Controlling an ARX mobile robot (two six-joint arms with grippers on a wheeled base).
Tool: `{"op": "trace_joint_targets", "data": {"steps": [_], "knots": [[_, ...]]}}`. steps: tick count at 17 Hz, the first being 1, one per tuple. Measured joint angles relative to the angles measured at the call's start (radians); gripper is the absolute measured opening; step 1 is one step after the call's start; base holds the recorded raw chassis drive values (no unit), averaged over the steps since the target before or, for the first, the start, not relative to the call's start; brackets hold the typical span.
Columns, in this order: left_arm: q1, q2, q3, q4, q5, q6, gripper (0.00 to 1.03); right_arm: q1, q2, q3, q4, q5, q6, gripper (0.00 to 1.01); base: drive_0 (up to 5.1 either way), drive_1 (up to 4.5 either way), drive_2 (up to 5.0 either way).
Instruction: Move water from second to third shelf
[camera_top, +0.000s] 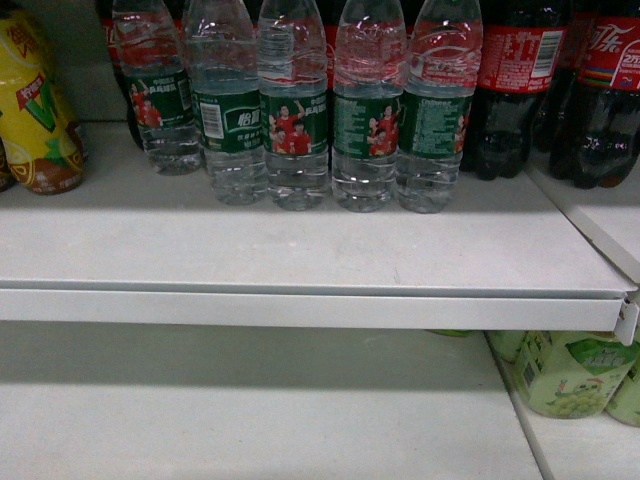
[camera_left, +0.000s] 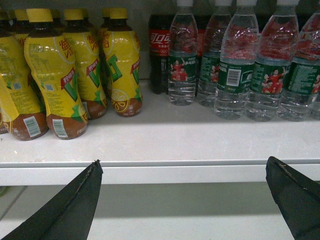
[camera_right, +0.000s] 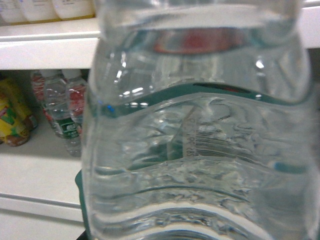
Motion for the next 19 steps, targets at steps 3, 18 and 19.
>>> {"op": "trace_joint_targets", "data": {"steps": [3, 18, 19], "knots": [[0.0, 0.0, 0.0, 0.0, 0.0, 0.0, 0.98, 0.029, -0.033, 0.0, -0.019, -0.013, 0.004, 0.43, 0.0, 0.0, 0.0], [0.0, 0.0, 0.0, -0.001, -0.001, 0.0, 0.98, 0.027, -0.056, -0.002, -0.028, -0.021, 0.021, 0.43, 0.0, 0.0, 0.0], [0.0, 0.0, 0.0, -0.001, 0.0, 0.0, 0.98, 0.027, -0.056, -0.002, -0.026, -0.021, 0.022, 0.43, 0.0, 0.0, 0.0]]}}
